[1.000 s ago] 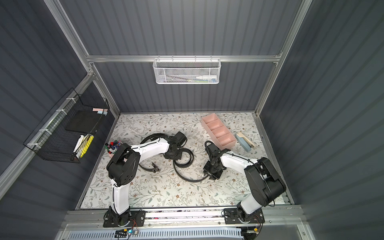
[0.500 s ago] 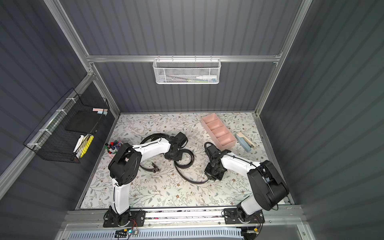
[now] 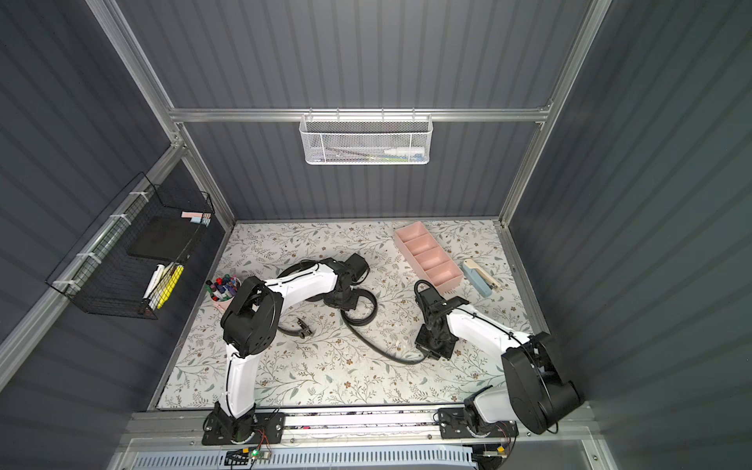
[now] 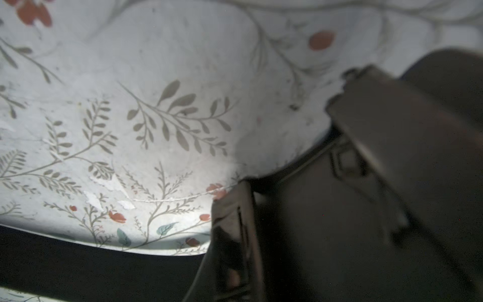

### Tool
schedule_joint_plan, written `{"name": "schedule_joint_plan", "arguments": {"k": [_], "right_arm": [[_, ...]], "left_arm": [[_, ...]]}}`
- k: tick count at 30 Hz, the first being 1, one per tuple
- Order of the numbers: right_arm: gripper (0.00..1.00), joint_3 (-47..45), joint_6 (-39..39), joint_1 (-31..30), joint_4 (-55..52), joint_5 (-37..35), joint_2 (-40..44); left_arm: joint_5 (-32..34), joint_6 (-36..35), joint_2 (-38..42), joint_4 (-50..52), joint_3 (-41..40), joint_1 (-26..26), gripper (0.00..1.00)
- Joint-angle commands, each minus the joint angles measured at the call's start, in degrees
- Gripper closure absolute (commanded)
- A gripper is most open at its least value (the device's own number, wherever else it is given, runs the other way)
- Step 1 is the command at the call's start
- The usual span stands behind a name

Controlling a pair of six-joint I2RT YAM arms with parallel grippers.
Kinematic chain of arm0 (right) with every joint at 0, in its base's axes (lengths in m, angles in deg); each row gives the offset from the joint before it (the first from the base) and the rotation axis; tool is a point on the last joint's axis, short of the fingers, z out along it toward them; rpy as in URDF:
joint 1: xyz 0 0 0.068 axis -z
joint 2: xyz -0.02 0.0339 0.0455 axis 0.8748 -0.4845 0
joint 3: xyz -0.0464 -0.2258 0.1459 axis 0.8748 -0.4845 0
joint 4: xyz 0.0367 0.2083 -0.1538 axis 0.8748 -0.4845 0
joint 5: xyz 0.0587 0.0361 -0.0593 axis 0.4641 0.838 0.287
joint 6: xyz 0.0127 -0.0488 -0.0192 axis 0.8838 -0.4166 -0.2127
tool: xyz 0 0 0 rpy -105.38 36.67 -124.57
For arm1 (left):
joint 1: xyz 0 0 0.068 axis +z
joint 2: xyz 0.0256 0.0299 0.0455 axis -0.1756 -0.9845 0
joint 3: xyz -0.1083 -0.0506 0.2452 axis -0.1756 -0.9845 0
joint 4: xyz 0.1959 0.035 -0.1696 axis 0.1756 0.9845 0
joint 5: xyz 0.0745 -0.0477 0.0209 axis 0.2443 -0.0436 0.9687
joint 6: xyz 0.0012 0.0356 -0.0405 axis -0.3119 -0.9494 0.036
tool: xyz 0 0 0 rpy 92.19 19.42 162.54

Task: Place the belts into the storage roll
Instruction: Roll the belt at the center of the board.

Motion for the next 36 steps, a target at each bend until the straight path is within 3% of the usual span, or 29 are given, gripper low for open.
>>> {"name": "schedule_joint_plan", "arguments": {"k": [1,7,10,13,16,20,28,36], "right_arm": [[1.0,0.6,-4.0,1.28,-6.02,-4.32,1.26],[1.0,9.66,-8.57,-0.09,-5.95,-16.43,5.46],[1.0,15.33,-14.99,-1.44,-1.23,-21.53,5.3],[1.0,19.04,-26.18,-2.18,7.7,-20.37,2.22],[1.0,22.1,-38.46,-2.19,16.05,-13.14,-4.35],[1.0,27.83,-50.65,-2.27,19.09,-2.47,-14.33],[1.0,38.83,-56.72,-2.65,21.19,1.17,-29.13],[0.98,53.78,-57.73,-2.76,16.22,2.37,-43.52]], "left_arm": [[0.99,-3.59,-4.94,1.49,-2.34,2.05,0.92],[-0.73,-7.79,0.59,-1.98,-9.88,2.04,0.98],[-1.48,-8.12,3.89,-3.61,-14.06,1.95,0.98],[-2.1,-8.59,6.58,-4.58,-17.95,1.87,0.98],[-2.57,-8.6,8.39,-5.19,-19.85,1.61,0.98],[-3.34,-8.62,9.64,-5.67,-21.34,1.26,0.98],[-5.59,-9.19,11.16,-6.82,-23.39,0.26,0.98],[-8.48,-11.35,9.12,-8.75,-24.19,-5.86,0.97]]}}
